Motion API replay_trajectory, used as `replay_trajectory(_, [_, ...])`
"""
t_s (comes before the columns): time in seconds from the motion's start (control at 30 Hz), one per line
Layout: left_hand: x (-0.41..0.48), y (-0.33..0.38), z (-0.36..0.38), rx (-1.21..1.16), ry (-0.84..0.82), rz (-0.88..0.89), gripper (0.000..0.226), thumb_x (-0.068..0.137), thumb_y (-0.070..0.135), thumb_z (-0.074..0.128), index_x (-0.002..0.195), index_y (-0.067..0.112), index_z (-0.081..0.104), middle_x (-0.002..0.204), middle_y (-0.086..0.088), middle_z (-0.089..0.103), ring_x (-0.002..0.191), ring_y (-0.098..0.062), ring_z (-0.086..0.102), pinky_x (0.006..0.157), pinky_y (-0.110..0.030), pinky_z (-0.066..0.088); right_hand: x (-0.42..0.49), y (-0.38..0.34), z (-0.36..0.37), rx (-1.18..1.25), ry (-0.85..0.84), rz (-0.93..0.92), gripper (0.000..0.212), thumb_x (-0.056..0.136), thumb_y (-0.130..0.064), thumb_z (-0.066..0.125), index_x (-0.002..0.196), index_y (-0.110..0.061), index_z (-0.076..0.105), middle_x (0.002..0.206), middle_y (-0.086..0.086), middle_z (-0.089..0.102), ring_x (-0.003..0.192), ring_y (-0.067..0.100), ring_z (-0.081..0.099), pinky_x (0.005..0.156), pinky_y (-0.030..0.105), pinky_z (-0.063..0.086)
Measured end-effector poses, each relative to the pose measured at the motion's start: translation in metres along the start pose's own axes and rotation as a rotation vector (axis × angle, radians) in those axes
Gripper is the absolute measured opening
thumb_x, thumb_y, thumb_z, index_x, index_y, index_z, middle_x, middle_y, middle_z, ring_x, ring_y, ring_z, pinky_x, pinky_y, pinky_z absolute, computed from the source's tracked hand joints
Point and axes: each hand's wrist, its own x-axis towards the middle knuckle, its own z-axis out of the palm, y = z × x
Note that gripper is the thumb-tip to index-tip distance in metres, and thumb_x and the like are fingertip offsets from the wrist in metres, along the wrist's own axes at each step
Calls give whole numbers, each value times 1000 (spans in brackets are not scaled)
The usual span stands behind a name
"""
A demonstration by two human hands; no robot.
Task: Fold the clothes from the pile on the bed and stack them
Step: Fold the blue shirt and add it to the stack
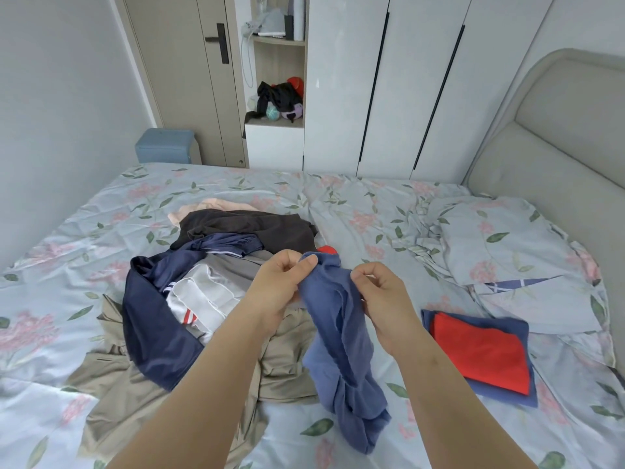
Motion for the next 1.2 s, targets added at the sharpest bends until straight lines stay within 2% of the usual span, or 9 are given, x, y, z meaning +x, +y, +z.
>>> replay_trajectory(0.13, [8, 7, -13, -159, 150, -17, 32, 97, 17, 50, 67, 16, 41, 62, 1, 48, 55, -10, 46, 49, -23, 39, 11, -4, -16, 47, 182, 7, 30, 95, -3, 44, 72, -21, 52, 69, 6, 54, 61, 17, 45, 56, 28, 34])
replay_trajectory(0.27, [17, 5, -20, 256, 418, 130, 17, 94, 21, 57, 83, 14, 46, 75, 0, 45, 64, -11, 42, 63, -28, 35, 16, -12, -27, -6, 335, -66, 26, 96, -6, 41, 76, -21, 49, 86, 11, 57, 76, 21, 50, 67, 31, 40])
replay_trajectory(0.4, [8, -10, 3, 359, -198, 194, 71, 75, 27, 75, 133, 26, 35, 127, 10, 45, 115, -4, 49, 95, -20, 40, 14, -24, -14, -7, 213, -107, 24, 97, -9, 45, 77, -22, 51, 72, 3, 50, 62, 14, 43, 55, 24, 37])
replay_trajectory(0.47, [6, -20, 15, 423, -431, 105, 61, 72, 31, 71, 127, 21, 46, 123, 7, 55, 112, -8, 55, 97, -31, 46, 14, -26, -7, 29, 158, -112, 24, 97, -9, 45, 77, -22, 52, 66, 3, 46, 57, 14, 38, 53, 27, 33])
replay_trajectory(0.53, [12, -27, 19, 508, -332, 103, 32, 80, 26, 67, 100, 4, 57, 97, -10, 61, 89, -21, 58, 86, -44, 49, 15, -27, -7, 114, 150, -111, 23, 97, -9, 46, 79, -21, 52, 64, 4, 46, 57, 15, 41, 54, 29, 34])
replay_trajectory(0.7, [16, -12, 22, -9, -128, -13, 7, 94, 10, 56, 97, 5, 56, 97, -18, 62, 88, -29, 60, 78, -40, 48, 11, 2, -13, 206, -130, 37, 19, 92, -22, 58, 107, -32, 52, 111, 1, 65, 100, 18, 65, 90, 38, 52])
replay_trajectory(0.8, [19, 7, 19, -220, -67, -54, 15, 97, 12, 49, 102, 4, 61, 99, -13, 68, 85, -25, 65, 70, -33, 54, 5, 25, -16, 24, -332, 95, 25, 87, -11, 65, 110, -23, 60, 101, -8, 70, 93, 9, 67, 83, 30, 55])
replay_trajectory(0.93, [30, 27, -5, -463, 40, -54, 23, 98, 17, 47, 115, 7, 58, 100, -10, 68, 81, -19, 67, 65, -27, 59, 6, 47, -27, -458, -260, 79, 20, 87, -3, 60, 71, -15, 63, 72, -3, 59, 71, 10, 52, 73, 24, 45])
replay_trajectory(1.2, [34, 34, -22, -580, 167, -159, 17, 98, 15, 49, 108, 4, 57, 78, -8, 72, 65, -16, 69, 51, -24, 56, 15, 32, -19, -188, -125, 72, 9, 93, -16, 57, 89, -24, 56, 98, 0, 62, 89, 15, 58, 71, 20, 42])
